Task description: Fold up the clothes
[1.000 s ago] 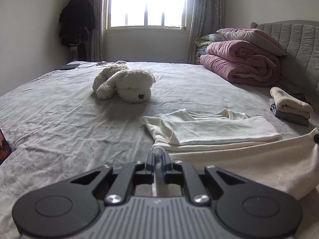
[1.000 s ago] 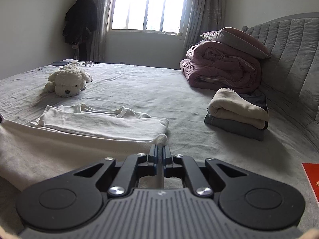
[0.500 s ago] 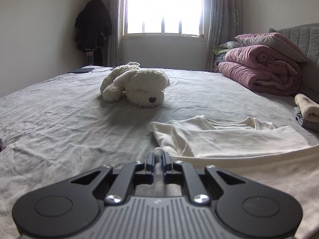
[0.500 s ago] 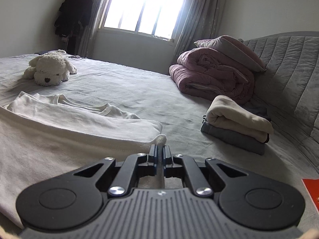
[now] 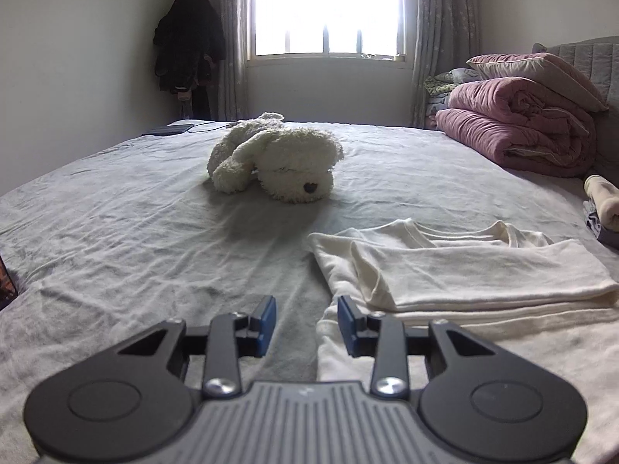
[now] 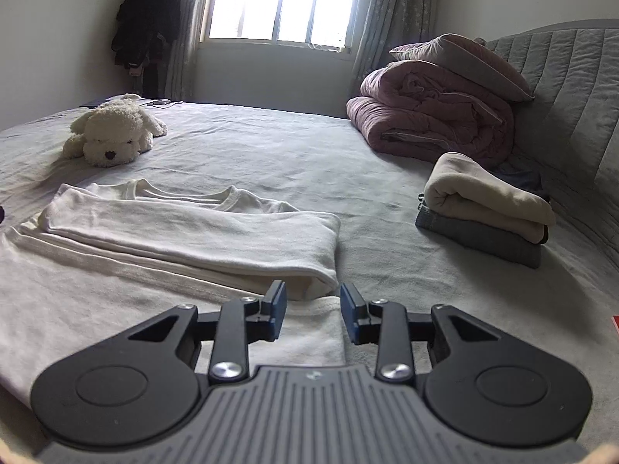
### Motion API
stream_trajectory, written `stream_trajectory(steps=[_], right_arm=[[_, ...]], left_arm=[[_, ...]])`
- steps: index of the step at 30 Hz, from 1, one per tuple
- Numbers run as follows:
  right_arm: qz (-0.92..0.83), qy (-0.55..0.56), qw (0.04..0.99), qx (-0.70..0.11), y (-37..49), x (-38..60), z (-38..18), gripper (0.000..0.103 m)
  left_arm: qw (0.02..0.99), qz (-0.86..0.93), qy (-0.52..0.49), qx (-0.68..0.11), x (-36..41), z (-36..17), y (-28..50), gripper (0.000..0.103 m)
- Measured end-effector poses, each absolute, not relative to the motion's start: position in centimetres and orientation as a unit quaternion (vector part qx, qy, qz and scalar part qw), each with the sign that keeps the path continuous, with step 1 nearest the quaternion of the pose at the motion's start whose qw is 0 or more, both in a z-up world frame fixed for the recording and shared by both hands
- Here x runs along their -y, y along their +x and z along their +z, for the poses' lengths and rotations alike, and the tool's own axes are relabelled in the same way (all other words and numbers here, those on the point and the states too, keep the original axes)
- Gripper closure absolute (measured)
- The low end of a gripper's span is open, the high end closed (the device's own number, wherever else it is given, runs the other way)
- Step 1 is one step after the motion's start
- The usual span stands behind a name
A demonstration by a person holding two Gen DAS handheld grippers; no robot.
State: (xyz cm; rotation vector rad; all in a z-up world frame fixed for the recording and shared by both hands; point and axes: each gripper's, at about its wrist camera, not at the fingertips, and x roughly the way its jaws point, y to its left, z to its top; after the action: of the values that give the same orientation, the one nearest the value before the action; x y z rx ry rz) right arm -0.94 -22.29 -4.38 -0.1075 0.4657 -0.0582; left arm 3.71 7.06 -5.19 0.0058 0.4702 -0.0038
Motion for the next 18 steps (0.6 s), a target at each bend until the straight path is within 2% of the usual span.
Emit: stream_trajectory(steps=[3,7,14,18], right_arm=[[0.013,-0.050,0.968,-0.245,-1.2,21.1,-4.5,0.066],[0.028,-0.049,0.959,-0.278,-0.7,21.3,-5.9,0.066],[-0.007,-0.047,0.953,-0.298,-1.1,24.4,-6.3,0.066],[0.001,-0.024,0.957,-0.288,-2.4,24.6,-5.2,0.066]], left_arm=[[0.969,-0.062,0.014,-0.237,-6.0,-5.1,3.2,0.066],[0.947,-0.108,0.055,-0.296,-4.5,-7.0,3.5,0.065],[0.946,-0.053,0.149,-0.282,-6.4,-7.7,1.9,0.063],[0.955,-0.049,0.126,-0.265,-7.9,-6.4,0.8,0.063]])
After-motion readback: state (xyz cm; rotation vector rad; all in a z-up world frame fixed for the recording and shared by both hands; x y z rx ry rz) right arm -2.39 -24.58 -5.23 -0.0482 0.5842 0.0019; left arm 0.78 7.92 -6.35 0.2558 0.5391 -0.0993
